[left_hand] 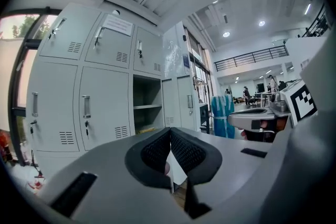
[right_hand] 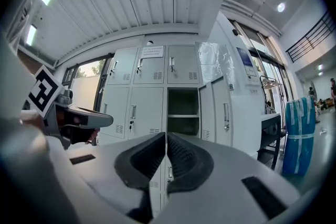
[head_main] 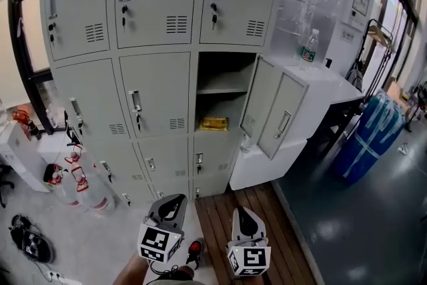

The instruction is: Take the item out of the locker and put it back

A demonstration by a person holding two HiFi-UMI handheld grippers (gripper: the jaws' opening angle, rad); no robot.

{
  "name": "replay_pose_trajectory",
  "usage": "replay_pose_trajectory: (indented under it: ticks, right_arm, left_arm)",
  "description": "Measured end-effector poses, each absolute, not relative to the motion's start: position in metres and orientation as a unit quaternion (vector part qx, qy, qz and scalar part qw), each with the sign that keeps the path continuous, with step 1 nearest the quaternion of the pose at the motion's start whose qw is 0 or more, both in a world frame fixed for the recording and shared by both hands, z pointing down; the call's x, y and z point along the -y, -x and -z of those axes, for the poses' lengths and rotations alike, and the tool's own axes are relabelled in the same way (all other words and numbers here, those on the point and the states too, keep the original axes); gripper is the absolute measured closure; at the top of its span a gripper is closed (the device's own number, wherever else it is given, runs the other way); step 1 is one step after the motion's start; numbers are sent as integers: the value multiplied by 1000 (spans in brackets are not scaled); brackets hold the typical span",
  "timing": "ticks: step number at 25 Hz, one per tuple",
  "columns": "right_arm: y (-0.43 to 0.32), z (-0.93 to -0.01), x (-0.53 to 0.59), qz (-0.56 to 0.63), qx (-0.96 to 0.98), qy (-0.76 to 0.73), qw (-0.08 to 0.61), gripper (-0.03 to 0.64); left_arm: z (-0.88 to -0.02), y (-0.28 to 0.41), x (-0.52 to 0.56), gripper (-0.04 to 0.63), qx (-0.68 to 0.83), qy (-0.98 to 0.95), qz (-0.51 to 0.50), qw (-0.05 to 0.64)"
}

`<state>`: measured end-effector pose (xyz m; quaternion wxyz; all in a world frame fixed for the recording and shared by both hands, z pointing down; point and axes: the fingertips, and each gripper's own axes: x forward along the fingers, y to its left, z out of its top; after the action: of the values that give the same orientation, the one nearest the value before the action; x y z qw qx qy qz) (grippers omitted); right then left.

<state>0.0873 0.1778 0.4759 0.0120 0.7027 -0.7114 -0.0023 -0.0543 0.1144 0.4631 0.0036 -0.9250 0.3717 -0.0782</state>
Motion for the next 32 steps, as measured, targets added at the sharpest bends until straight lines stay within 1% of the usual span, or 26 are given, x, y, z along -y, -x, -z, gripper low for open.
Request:
replay_pose_trajectory:
  ticks: [6,12,21,32]
  right_arm:
    - [-117,-475,-71,-9,717,-697,10,592]
    - [-138,-485,6,-21,721,-692,16,592]
    - [-158,-511,85,-44,724,-688,30,592]
    - [-159,-560,158,-79,732,-674,54,592]
  left_arm:
    - [-463,22,-11,572,-376,923,85,-7]
    - [-473,-4,65,572,-376,922,94,-17]
    - [-500,-28,138,572,-369,921,113,-41]
    - [-547,-36,196,572,-366,917,142,-75]
